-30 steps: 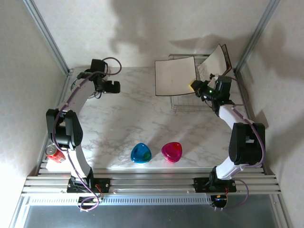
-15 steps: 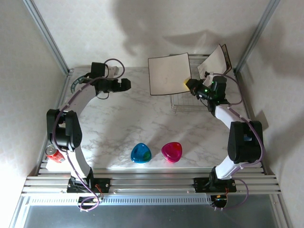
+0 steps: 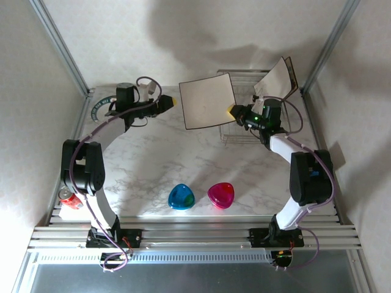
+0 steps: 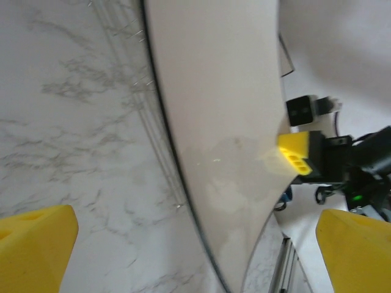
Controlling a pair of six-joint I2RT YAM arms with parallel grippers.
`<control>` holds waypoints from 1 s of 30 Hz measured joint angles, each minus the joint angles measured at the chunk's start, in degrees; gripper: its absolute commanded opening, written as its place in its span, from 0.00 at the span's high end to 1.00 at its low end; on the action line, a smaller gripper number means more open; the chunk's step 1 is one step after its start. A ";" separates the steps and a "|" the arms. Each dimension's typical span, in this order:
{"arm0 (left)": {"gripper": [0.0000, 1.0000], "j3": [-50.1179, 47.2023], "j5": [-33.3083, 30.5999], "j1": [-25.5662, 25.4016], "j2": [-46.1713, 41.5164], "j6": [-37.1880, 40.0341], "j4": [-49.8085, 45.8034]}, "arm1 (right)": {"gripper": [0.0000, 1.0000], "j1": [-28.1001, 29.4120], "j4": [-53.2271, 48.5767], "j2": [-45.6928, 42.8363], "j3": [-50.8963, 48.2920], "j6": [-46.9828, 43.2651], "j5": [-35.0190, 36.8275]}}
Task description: Unload the plates from the dish rack
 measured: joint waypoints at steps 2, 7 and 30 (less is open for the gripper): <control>0.01 0.00 0.87 0.00 0.22 -1.53 2.43 | 1.00 0.31 0.59 0.79 0.48 0.37 -0.09; 0.03 -0.22 1.64 -0.17 2.29 -4.35 6.54 | 1.00 1.75 2.12 2.82 2.36 1.33 -0.15; 0.87 -1.97 3.96 -0.22 5.66 -13.53 15.34 | 1.00 6.71 2.95 6.95 7.65 1.22 -3.23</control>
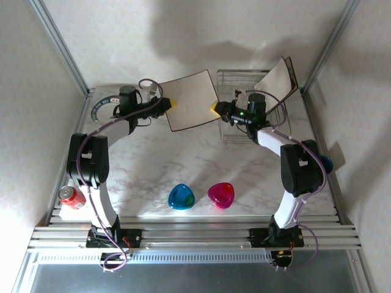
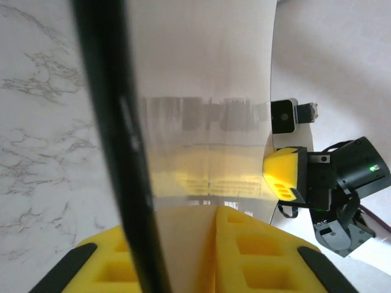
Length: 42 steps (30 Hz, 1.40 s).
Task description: Unload the plates from the dish rack
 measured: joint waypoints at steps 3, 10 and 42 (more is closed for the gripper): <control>0.99 -1.05 0.22 0.07 0.00 -1.88 2.49 | 1.00 0.00 -0.02 0.04 0.31 -0.15 -0.15; 1.00 -1.99 0.22 0.26 0.00 -3.96 5.22 | 1.00 0.00 -0.02 0.70 1.16 -0.20 -0.72; 1.00 -2.64 -0.13 0.46 1.05 -6.23 7.76 | 0.58 0.17 -1.29 3.04 4.70 -1.44 -1.31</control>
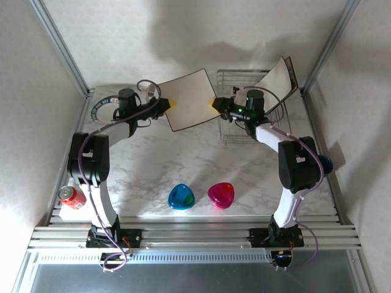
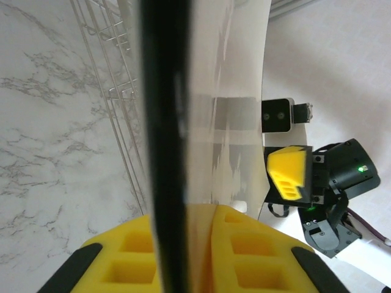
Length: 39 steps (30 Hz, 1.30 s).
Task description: Unload the plates from the dish rack
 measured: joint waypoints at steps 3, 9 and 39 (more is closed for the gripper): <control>1.00 -0.46 -0.09 -0.02 0.00 -0.83 0.96 | 0.37 0.20 -0.68 0.02 0.90 -0.50 0.09; 1.00 -1.20 0.17 -0.02 0.00 -1.75 1.97 | 0.03 0.59 -2.43 -0.02 2.71 -2.29 0.44; 1.00 -14.97 -28.04 1.36 -6.36 -9.88 7.52 | 0.01 -5.18 -88.26 -3.30 46.88 -50.40 49.77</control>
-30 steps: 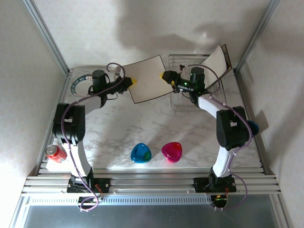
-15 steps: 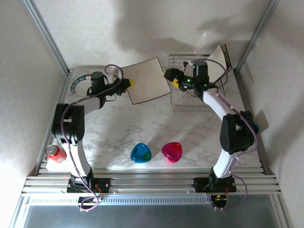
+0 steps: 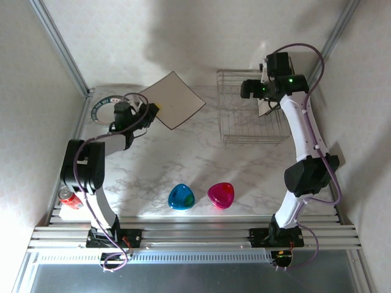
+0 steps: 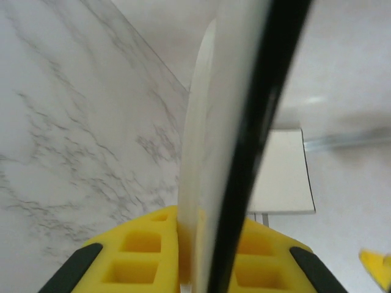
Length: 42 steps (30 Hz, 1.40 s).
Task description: Unload the plates from the dish rack
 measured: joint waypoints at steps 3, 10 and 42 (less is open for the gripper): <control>1.00 -3.37 -6.80 -0.76 -0.02 -3.17 3.56 | 0.01 -1.11 -4.35 0.15 0.13 -2.34 3.26; 1.00 -6.29 -21.31 -5.53 1.46 -9.77 10.51 | 0.01 -2.78 -7.10 -0.57 -1.31 -4.98 5.73; 1.00 -0.90 -56.76 -15.80 15.21 -21.22 11.17 | 0.01 -2.25 -8.87 0.20 0.07 -7.10 2.62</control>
